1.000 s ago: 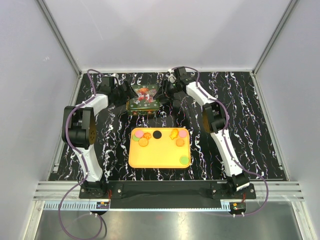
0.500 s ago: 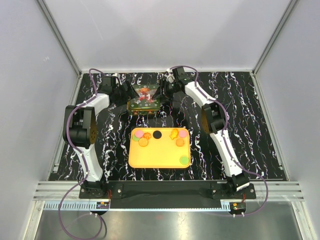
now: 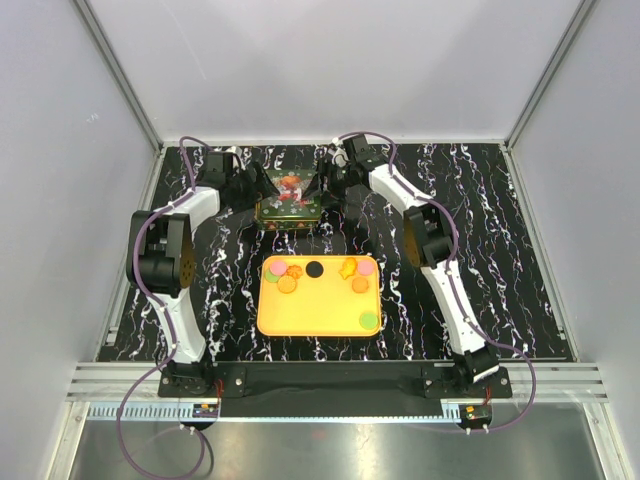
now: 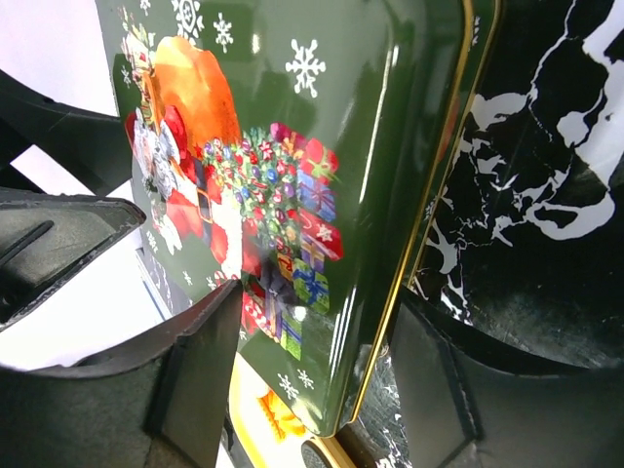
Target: Pack the cookies
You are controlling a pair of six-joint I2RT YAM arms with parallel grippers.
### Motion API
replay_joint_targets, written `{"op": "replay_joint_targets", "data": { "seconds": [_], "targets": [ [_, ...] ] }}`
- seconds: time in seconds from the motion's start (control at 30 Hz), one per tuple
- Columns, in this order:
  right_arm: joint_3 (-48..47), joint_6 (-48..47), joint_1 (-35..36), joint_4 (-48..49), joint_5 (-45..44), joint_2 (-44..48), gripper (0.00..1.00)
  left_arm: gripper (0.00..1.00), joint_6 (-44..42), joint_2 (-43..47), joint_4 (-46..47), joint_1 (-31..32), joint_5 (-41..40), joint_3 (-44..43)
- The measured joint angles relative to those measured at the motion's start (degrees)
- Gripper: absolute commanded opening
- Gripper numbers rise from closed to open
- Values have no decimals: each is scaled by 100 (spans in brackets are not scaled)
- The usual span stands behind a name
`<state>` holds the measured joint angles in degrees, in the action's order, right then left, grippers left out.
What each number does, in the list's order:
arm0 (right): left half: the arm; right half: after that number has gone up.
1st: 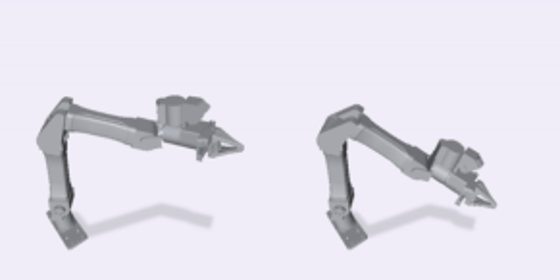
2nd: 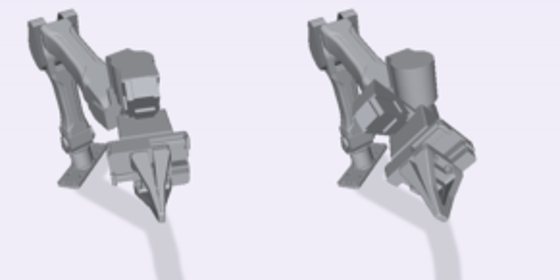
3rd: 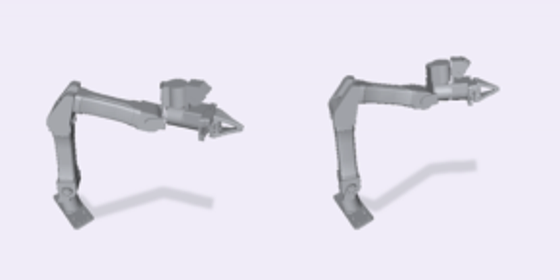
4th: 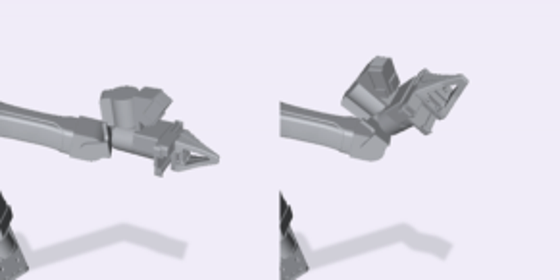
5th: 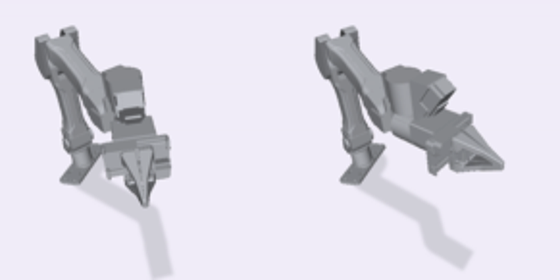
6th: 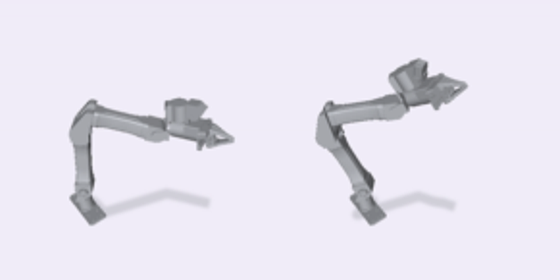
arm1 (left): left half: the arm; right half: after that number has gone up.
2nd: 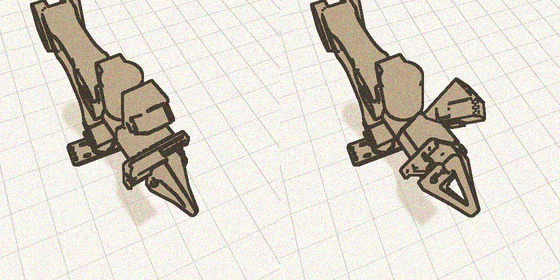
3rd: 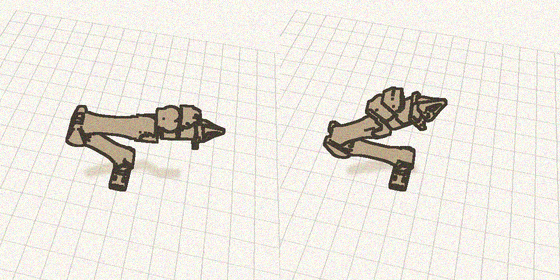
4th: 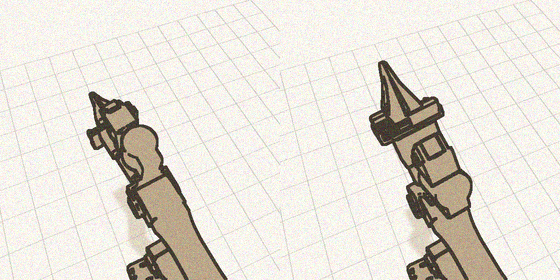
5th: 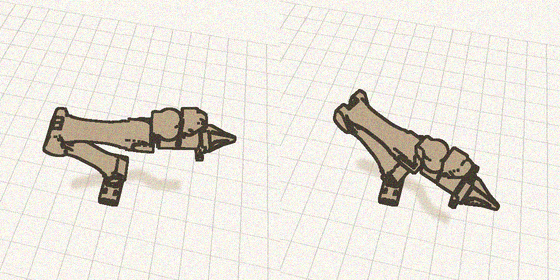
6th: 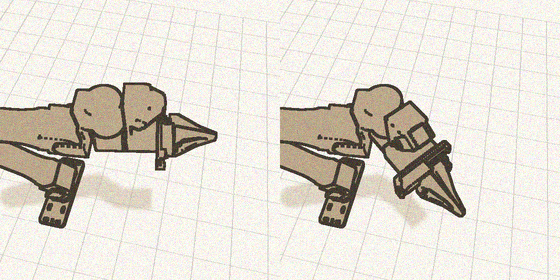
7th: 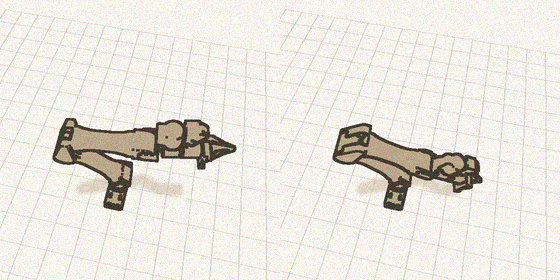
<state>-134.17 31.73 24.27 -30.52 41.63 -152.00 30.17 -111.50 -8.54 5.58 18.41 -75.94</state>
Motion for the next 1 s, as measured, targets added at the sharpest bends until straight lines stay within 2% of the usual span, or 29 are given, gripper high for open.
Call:
{"op": "replay_joint_targets", "data": {
  "seconds": [1.0],
  "targets": [
    [831,-245,85,282,-605,802,72,98,-15,0,-4,72,136,0]
  ]
}}
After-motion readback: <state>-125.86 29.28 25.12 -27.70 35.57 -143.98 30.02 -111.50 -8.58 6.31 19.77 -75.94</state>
